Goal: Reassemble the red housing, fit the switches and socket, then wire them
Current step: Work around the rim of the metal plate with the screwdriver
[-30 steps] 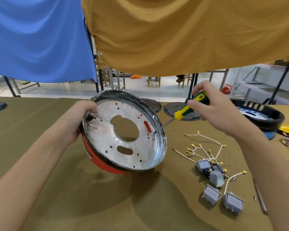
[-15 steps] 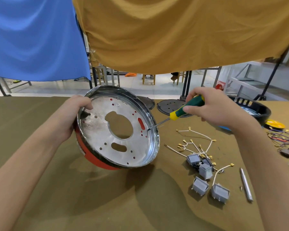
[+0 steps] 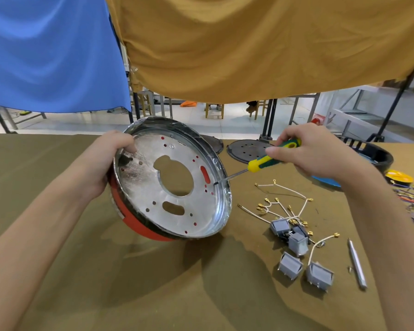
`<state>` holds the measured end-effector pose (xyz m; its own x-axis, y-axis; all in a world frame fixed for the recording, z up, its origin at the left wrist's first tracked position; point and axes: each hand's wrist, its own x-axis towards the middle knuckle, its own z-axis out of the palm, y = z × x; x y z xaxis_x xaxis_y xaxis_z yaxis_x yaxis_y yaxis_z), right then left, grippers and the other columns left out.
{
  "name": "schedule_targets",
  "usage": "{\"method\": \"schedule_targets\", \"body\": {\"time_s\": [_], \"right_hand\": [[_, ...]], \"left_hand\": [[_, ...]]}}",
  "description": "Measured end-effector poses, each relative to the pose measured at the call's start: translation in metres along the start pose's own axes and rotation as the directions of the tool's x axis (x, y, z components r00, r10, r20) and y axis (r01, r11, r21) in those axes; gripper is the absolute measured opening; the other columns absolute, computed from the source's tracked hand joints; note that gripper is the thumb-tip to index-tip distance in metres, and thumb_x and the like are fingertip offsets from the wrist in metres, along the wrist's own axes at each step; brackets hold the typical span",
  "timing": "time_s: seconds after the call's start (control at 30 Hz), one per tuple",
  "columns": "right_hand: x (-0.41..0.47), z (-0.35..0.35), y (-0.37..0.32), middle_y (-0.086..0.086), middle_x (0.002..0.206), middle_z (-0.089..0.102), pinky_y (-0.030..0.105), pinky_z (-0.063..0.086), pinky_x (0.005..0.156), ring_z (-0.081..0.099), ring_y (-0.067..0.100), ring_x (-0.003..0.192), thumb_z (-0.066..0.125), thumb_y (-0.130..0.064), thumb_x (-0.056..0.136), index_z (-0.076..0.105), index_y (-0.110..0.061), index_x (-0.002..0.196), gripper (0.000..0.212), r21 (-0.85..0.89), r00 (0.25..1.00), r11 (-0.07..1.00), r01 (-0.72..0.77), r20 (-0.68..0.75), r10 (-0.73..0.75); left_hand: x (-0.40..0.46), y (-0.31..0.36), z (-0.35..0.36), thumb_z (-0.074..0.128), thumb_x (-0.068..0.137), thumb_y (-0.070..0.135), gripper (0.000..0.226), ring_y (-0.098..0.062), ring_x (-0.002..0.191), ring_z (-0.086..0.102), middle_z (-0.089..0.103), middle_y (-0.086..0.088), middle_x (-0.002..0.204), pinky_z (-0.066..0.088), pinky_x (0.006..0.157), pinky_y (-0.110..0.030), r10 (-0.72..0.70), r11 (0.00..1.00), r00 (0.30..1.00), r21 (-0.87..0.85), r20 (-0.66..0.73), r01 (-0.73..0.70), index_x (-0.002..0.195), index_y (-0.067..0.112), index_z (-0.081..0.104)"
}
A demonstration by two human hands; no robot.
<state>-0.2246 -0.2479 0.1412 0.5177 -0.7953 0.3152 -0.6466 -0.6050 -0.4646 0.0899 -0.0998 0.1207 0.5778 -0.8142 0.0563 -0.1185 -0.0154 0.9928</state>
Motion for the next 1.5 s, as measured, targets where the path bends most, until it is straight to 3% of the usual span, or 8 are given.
{"method": "schedule_targets", "body": {"time_s": [0.13,0.27,0.43,0.6,0.77,1.1,1.3,1.5], "right_hand": [[0.003,0.009,-0.003,0.001,0.063,0.067,0.030,0.041,0.055,0.056,0.016,0.060,0.055,-0.050,0.093,0.066,-0.018,0.085,0.035,-0.070,0.998,0.996,-0.057,-0.027,0.055],[-0.003,-0.002,0.002,0.003,0.089,0.061,0.037,0.046,0.061,0.055,0.017,0.064,0.072,-0.032,0.087,0.060,-0.027,0.097,0.016,0.159,0.997,0.987,-0.009,0.083,-0.004],[0.000,-0.002,0.000,0.000,0.067,0.060,0.031,0.042,0.054,0.054,0.016,0.056,0.077,-0.037,0.081,0.067,-0.024,0.084,0.017,0.041,1.000,0.999,0.025,-0.004,-0.025],[0.003,0.011,-0.005,-0.002,0.060,0.067,0.028,0.040,0.054,0.055,0.013,0.056,0.059,-0.050,0.089,0.067,-0.016,0.081,0.036,-0.060,0.997,0.997,-0.046,-0.059,0.043],[-0.002,0.001,-0.003,0.005,0.087,0.064,0.037,0.050,0.060,0.056,0.015,0.061,0.073,-0.036,0.086,0.061,-0.026,0.098,0.020,0.240,0.999,0.971,-0.001,0.037,-0.008],[0.002,0.015,-0.010,0.017,0.073,0.069,0.038,0.047,0.058,0.052,0.023,0.059,0.056,-0.046,0.092,0.065,-0.009,0.077,0.041,-0.043,0.978,0.997,-0.065,-0.200,0.055],[-0.001,0.002,-0.002,0.008,0.089,0.064,0.038,0.052,0.064,0.061,0.014,0.060,0.070,-0.037,0.089,0.058,-0.026,0.100,0.019,0.220,1.000,0.975,-0.017,-0.002,0.018],[0.002,0.007,-0.005,0.007,0.069,0.064,0.032,0.041,0.052,0.056,0.021,0.056,0.065,-0.048,0.088,0.065,-0.016,0.085,0.031,-0.004,0.993,0.999,-0.036,-0.117,0.036]], "left_hand": [[0.000,0.000,-0.002,0.056,0.053,0.021,0.022,-0.008,0.042,0.050,0.051,0.008,0.055,0.032,0.050,-0.024,-0.013,1.000,1.000,0.002,0.004,0.013,0.074,0.019,0.050],[-0.002,0.000,-0.004,0.057,0.052,0.022,0.031,-0.018,0.060,0.045,0.047,-0.003,0.075,0.031,0.053,-0.027,-0.053,0.999,0.999,-0.001,0.002,0.053,0.082,0.017,0.050],[-0.001,0.000,-0.002,0.056,0.052,0.021,0.030,-0.017,0.055,0.044,0.046,-0.001,0.069,0.030,0.051,-0.026,-0.040,0.999,0.999,0.010,0.009,0.040,0.081,0.017,0.050],[0.002,-0.001,-0.003,0.056,0.052,0.020,0.031,-0.016,0.058,0.046,0.048,-0.001,0.072,0.033,0.055,-0.027,-0.029,0.999,1.000,0.013,0.009,0.029,0.083,0.017,0.050],[0.002,-0.002,-0.007,0.057,0.051,0.019,0.038,-0.020,0.063,0.046,0.048,-0.004,0.076,0.033,0.056,-0.029,-0.073,0.997,0.997,0.010,0.010,0.073,0.089,0.015,0.053],[0.001,-0.001,-0.002,0.056,0.052,0.021,0.026,-0.011,0.052,0.045,0.045,0.003,0.067,0.032,0.047,-0.022,-0.035,0.999,0.999,0.025,0.009,0.035,0.077,0.019,0.049],[0.000,0.000,-0.005,0.056,0.052,0.020,0.033,-0.018,0.061,0.045,0.046,-0.003,0.073,0.031,0.055,-0.028,-0.085,0.996,0.996,0.008,0.011,0.085,0.084,0.016,0.052],[0.000,0.000,-0.002,0.056,0.051,0.020,0.029,-0.016,0.059,0.044,0.045,-0.001,0.072,0.032,0.054,-0.026,-0.070,0.997,0.998,0.011,-0.002,0.070,0.080,0.016,0.051]]}}
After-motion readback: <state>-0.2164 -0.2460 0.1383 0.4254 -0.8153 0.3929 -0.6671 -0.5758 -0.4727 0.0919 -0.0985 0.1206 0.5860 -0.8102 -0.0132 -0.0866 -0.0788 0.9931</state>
